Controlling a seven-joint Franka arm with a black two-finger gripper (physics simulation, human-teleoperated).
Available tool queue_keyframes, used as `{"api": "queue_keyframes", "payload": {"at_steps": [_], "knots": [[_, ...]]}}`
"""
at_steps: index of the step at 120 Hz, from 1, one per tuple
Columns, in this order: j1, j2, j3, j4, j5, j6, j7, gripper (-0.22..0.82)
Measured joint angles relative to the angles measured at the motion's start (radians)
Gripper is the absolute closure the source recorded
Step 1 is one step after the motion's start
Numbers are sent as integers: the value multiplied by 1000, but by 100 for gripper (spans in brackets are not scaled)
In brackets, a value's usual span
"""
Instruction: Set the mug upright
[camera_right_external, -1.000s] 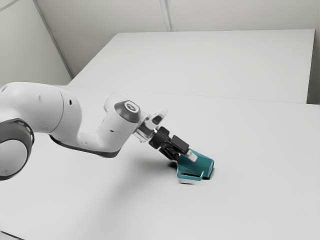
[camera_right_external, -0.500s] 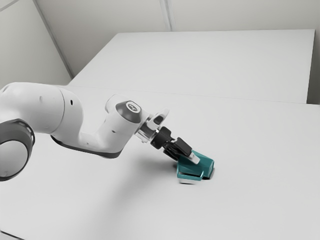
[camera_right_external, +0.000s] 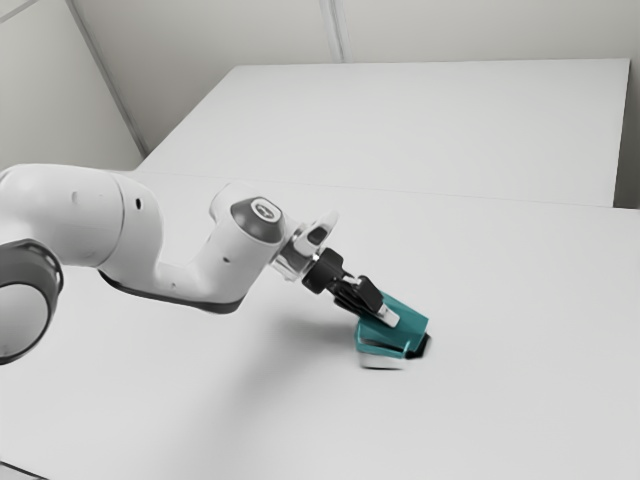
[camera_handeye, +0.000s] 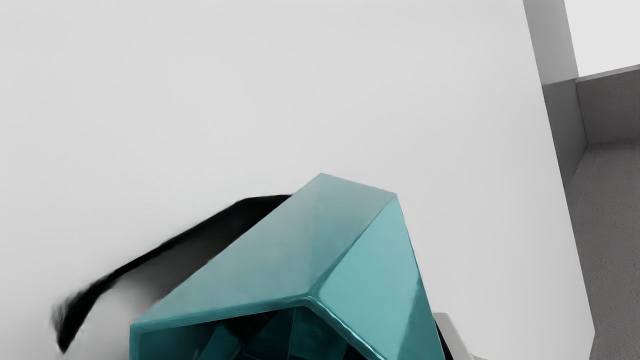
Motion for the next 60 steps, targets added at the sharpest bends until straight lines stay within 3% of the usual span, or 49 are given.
{"api": "queue_keyframes", "payload": {"at_steps": [36, 60], "knots": [[-6, -87, 1, -8, 15, 1, 0, 76], [18, -152, 5, -4, 182, 3, -17, 77]]}}
